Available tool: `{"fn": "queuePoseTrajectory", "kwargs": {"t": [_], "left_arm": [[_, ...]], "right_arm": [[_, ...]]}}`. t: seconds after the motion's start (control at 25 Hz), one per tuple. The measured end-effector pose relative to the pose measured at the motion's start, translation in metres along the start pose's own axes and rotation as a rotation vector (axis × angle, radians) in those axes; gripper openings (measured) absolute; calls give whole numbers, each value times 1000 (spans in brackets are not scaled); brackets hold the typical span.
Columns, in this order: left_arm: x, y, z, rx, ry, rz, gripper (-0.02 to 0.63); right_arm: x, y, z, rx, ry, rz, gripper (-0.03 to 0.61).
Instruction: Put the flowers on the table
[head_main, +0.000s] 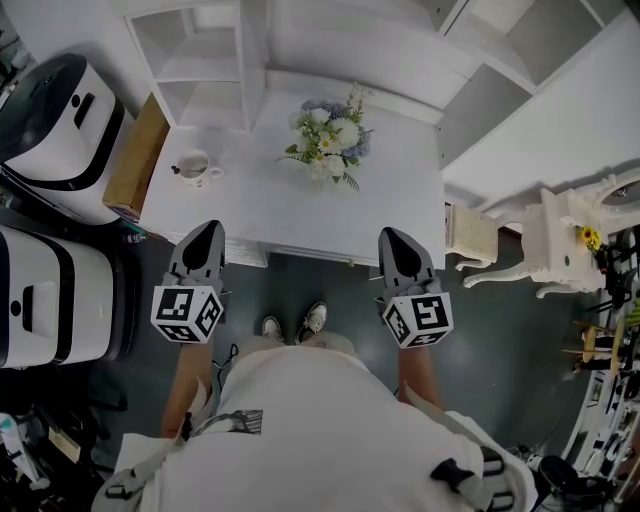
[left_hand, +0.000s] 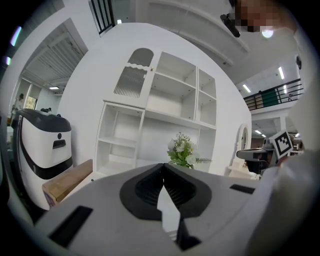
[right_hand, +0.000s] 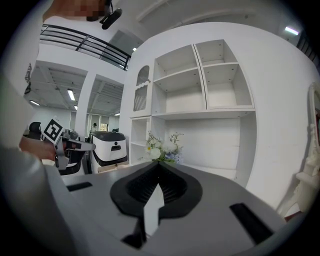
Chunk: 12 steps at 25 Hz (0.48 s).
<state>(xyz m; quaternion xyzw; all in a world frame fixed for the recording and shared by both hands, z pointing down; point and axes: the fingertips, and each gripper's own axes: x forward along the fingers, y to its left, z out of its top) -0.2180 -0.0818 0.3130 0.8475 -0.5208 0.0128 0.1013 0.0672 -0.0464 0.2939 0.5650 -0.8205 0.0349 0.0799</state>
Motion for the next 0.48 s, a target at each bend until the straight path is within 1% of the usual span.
{"fn": "queuePoseTrajectory", "kwargs": {"t": [0.24,0.48], "left_arm": [[-3,6,-9,-18,4,-11,15],[-1,8,-13,-18,10,-37,15]], "right_arm": [[-4,11,-5,8,-2,-17,9],[-5,13,-10,19,-4,-46,9]]}}
